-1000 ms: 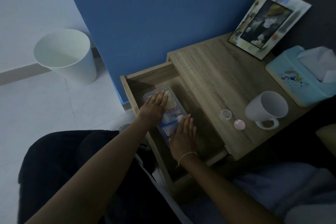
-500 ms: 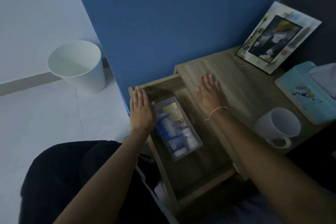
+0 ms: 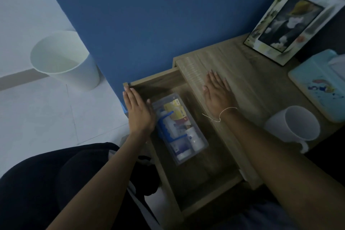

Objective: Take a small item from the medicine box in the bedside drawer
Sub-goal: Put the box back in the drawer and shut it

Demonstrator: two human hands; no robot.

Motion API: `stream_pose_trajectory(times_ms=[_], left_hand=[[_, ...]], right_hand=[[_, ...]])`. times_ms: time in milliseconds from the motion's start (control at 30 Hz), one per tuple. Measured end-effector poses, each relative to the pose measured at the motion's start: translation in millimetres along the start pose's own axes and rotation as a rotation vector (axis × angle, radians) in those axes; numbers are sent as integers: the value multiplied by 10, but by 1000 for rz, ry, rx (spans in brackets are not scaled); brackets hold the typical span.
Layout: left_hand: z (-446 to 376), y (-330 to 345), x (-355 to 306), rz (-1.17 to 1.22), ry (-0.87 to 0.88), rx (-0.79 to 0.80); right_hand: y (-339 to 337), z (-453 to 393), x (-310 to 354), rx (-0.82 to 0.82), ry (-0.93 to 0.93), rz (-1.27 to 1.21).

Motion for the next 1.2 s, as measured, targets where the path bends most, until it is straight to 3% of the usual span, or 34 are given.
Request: stream_pose_trajectory(times_ms=[133, 433, 800, 1200], left_hand=[[-36, 111, -156, 83, 12, -1], [-155, 368, -622, 507, -91, -32], [-282, 516, -939, 668, -227, 82], [-408, 584, -1146, 693, -227, 208]], right_hand=[[21, -2, -29, -26, 12, -5], [72, -28, -60, -44, 20, 2], [37, -12, -42, -13, 14, -1], [7, 0, -9, -21, 18, 3]])
Point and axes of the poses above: each hand's wrist, its own z-axis away from the middle knuckle, its own y-axis out of the palm, x = y × z, the point moved 5 cm from there along -z, towards the middle knuckle, and after that the axes turned 4 degrees about -z, right-handed, at the moved point
